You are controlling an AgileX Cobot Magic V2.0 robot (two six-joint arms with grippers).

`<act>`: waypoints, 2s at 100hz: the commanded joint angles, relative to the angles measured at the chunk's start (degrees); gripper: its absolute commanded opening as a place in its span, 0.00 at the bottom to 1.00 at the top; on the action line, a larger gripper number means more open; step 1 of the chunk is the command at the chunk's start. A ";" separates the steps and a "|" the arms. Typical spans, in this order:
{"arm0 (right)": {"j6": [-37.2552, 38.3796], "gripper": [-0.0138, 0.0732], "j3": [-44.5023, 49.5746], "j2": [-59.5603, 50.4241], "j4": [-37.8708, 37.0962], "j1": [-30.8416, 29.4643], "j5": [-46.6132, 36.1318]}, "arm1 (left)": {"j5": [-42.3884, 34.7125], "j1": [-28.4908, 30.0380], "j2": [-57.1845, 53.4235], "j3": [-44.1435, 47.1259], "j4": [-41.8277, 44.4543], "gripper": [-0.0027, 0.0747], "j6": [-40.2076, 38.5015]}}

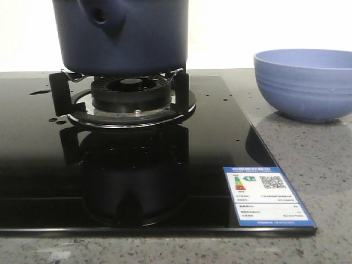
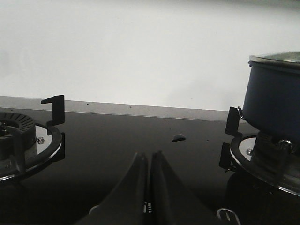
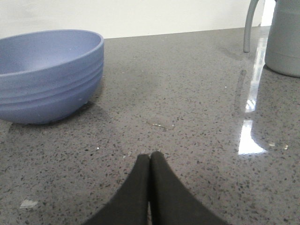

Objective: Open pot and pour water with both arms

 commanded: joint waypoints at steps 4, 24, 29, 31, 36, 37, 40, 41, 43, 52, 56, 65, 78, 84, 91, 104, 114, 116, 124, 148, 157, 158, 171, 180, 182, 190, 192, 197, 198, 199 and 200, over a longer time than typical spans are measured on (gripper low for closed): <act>0.02 0.09 1.39 -0.98 -0.84 -0.09 -4.28 | -4.05 0.06 -1.53 1.90 0.05 0.01 -0.32; 0.02 0.09 1.39 -0.98 -0.84 -0.09 -4.28 | -4.05 0.06 -1.53 1.90 0.05 0.01 -0.32; 0.02 0.09 1.39 -0.98 -0.84 -0.09 -4.28 | -4.05 0.06 -1.53 1.90 0.05 0.01 -0.32; 0.02 0.09 1.39 -0.98 -0.84 -0.09 -4.28 | -4.05 0.06 -1.53 1.90 0.05 0.01 -0.32; 0.02 0.09 1.39 -0.98 -0.84 -0.09 -4.28 | -4.05 0.06 -1.53 1.90 0.05 0.01 -0.32; 0.02 0.09 1.39 -0.98 -0.84 -0.09 -4.28 | -4.05 0.06 -1.53 1.90 0.05 0.01 -0.32; 0.02 0.09 1.39 -0.98 -0.84 -0.09 -4.28 | -4.05 0.06 -1.53 1.90 0.05 0.01 -0.32; 0.02 0.09 1.39 -0.98 -0.84 -0.09 -4.28 | -4.05 0.06 -1.53 1.90 0.05 0.01 -0.32; 0.02 0.09 1.39 -0.98 -0.84 -0.09 -4.28 | -4.05 0.06 -1.53 1.90 0.05 0.01 -0.32; 0.02 0.09 1.39 -0.98 -0.84 -0.09 -4.28 | -4.05 0.06 -1.53 1.90 0.05 0.01 -0.32; 0.02 0.09 1.39 -0.98 -0.84 -0.09 -4.28 | -4.05 0.06 -1.53 1.90 0.05 0.01 -0.32; 0.02 0.09 1.39 -0.98 -0.84 -0.09 -4.38 | -4.05 0.06 -1.53 1.90 0.05 0.01 -0.32; 0.02 0.09 1.39 -0.98 -0.84 -0.09 -5.79 | -4.05 0.06 -1.53 1.90 0.05 0.01 -0.32; 0.02 0.09 1.39 -0.98 -0.84 -0.09 -8.35 | -4.05 0.06 -1.53 1.90 0.05 0.01 -0.32; 0.02 0.09 1.39 -0.98 -0.84 -0.09 -10.84 | -4.05 0.06 -1.53 1.90 0.05 0.01 -0.32; 0.02 0.09 1.39 -0.98 -0.45 -0.09 -13.31 | -4.41 0.06 -1.53 1.90 0.05 0.01 -0.32; 0.02 0.09 1.39 -0.98 -0.13 -0.09 -14.74 | -4.41 0.06 -1.53 1.90 0.05 0.01 -0.32; 0.02 0.09 1.39 -0.98 0.28 -0.09 -14.87 | -4.41 0.06 -1.53 1.90 0.05 0.01 -0.32; 0.02 0.09 1.39 -0.98 2.28 -0.09 -15.55 | -4.41 0.06 -1.53 1.90 0.05 0.01 -0.32; 0.02 0.09 1.39 -0.98 11.26 -0.09 -16.31 | -4.41 0.06 -1.53 1.90 -1.18 0.01 -0.32; 0.02 0.09 1.39 -0.98 16.87 -0.09 -16.19 | -4.41 0.06 -1.53 1.90 -7.31 0.01 -0.32; 0.02 0.09 1.39 -0.98 18.14 -0.09 -16.19 | -4.41 0.06 -1.53 1.90 -8.60 0.01 -0.32; 0.02 0.09 1.39 -0.98 27.35 -0.09 -14.99 | -4.41 0.06 -1.53 1.90 -20.97 0.01 -0.32; 0.02 0.09 1.39 -0.98 27.83 -0.09 -13.26 | -4.41 0.06 -1.53 1.90 -29.31 0.01 -0.32; 0.02 0.09 1.28 -0.98 27.83 -0.09 -12.89 | -4.41 0.06 -1.53 1.90 -31.12 0.01 -0.32; 0.02 0.09 0.38 -0.98 27.92 -0.09 -10.54 | -4.41 0.06 -1.53 1.44 -34.87 0.01 -0.32; 0.02 0.09 0.00 -0.98 27.92 -0.09 -10.06 | -4.41 0.06 -1.53 1.35 -34.88 0.01 -0.32; 0.02 0.09 -0.96 -0.98 27.92 -0.09 -9.23 | -4.01 0.06 -1.53 0.44 -34.88 0.01 -0.32; 0.02 0.09 -1.26 -0.98 27.92 -0.09 -9.02 | -3.89 0.06 -1.53 0.11 -34.88 0.01 -0.32; 0.02 0.09 -1.41 -0.98 27.92 -0.09 -8.91 | -3.90 0.06 -1.53 -0.06 -34.73 0.01 -0.32; -0.08 0.09 -1.73 -0.98 27.92 -0.09 -8.91 | -3.72 0.06 -1.53 -0.49 -34.61 0.01 -0.32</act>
